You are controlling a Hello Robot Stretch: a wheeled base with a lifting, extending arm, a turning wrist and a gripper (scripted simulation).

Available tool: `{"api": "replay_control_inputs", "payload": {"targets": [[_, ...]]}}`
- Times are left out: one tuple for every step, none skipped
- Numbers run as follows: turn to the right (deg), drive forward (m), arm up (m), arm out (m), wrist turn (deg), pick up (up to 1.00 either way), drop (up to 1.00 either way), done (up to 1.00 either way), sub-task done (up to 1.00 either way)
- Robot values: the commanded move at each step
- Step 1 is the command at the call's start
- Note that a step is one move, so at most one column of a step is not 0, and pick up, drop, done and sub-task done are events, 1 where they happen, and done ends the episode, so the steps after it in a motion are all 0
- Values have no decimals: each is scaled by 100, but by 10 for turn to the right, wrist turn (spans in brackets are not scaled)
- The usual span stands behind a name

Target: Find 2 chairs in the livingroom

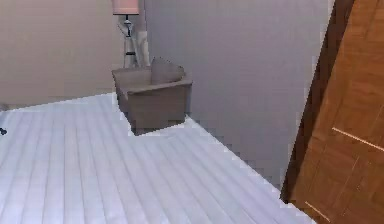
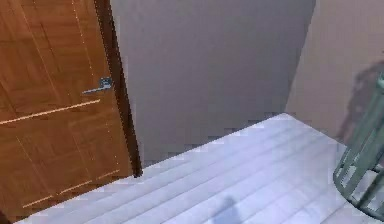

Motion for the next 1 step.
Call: {"api": "replay_control_inputs", "payload": {"targets": [[-240, 0, 0, 0, 0, 0, 0, 0, 0]]}}
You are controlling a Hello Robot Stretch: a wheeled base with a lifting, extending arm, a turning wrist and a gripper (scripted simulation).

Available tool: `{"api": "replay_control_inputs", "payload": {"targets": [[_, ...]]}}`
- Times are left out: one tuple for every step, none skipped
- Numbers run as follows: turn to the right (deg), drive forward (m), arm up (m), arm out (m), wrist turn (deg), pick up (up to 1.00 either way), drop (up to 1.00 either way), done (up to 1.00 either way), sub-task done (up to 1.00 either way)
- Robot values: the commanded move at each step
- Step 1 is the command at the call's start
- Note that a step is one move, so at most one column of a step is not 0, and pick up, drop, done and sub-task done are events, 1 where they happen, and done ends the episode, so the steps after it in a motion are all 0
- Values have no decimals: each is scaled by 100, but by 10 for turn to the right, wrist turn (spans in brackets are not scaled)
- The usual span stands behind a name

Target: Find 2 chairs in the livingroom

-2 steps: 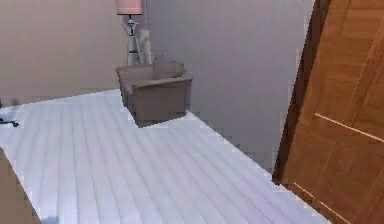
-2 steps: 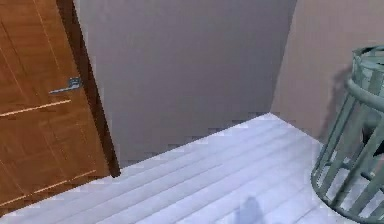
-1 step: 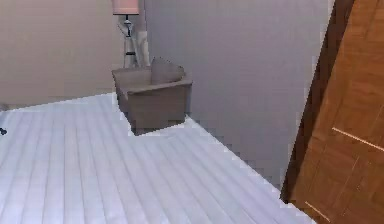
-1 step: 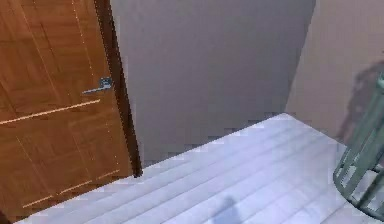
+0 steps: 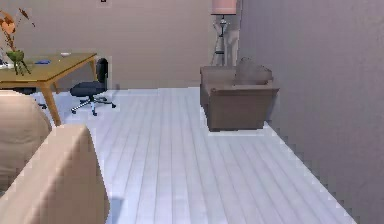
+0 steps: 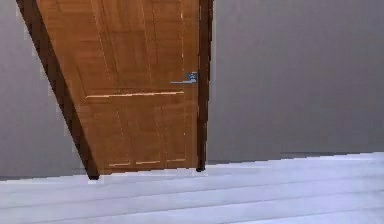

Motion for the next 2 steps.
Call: {"api": "replay_control_inputs", "payload": {"targets": [[0, 100, 0, 0, 0, 0, 0, 0, 0], [-30, 0, 0, 0, 0, 0, 0, 0, 0]]}}
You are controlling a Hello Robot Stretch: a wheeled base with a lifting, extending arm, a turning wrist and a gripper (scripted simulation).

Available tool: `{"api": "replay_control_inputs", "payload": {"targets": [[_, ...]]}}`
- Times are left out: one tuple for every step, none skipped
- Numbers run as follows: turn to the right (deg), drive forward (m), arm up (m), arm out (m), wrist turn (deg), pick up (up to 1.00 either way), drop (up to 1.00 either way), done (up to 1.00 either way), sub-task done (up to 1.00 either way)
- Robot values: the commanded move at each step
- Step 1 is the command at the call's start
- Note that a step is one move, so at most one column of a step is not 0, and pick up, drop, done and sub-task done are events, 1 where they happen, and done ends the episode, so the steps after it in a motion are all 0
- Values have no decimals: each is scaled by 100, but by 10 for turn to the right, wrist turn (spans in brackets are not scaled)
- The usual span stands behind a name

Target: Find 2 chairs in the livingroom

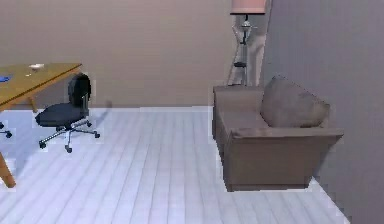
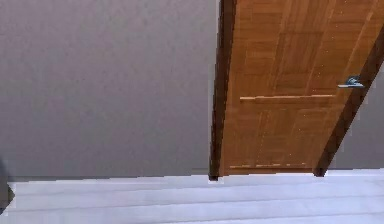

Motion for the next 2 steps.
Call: {"api": "replay_control_inputs", "payload": {"targets": [[0, 75, 0, 0, 0, 0, 0, 0, 0], [-360, 0, 0, 0, 0, 0, 0, 0, 0]]}}
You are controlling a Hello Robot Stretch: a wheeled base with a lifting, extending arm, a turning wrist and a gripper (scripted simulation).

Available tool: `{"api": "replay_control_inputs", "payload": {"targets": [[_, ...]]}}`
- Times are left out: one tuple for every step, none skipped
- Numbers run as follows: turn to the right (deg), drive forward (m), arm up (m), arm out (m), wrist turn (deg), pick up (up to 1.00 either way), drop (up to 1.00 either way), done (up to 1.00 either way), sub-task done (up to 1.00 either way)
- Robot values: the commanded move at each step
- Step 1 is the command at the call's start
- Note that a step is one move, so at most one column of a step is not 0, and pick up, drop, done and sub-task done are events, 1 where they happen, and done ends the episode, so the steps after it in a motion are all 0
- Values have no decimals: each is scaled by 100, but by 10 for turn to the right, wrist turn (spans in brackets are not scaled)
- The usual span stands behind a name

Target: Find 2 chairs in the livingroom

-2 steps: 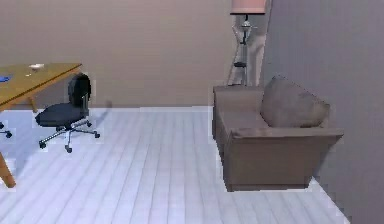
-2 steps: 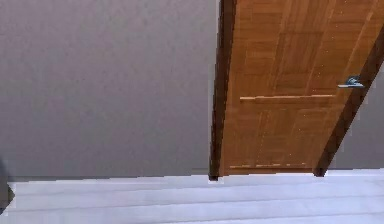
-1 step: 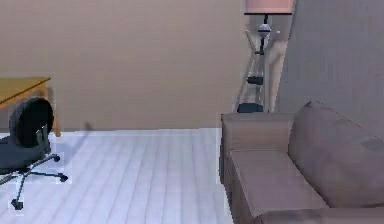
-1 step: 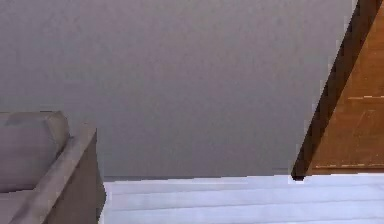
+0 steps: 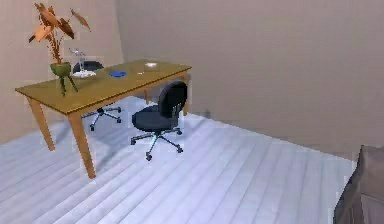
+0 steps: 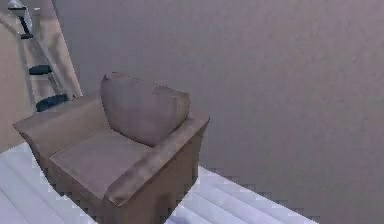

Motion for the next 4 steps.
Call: {"api": "replay_control_inputs", "payload": {"targets": [[0, 100, 0, 0, 0, 0, 0, 0, 0], [-90, 0, 0, 0, 0, 0, 0, 0, 0], [0, 5, 0, 0, 0, 0, 0, 0, 0], [-120, 0, 0, 0, 0, 0, 0, 0, 0]]}}
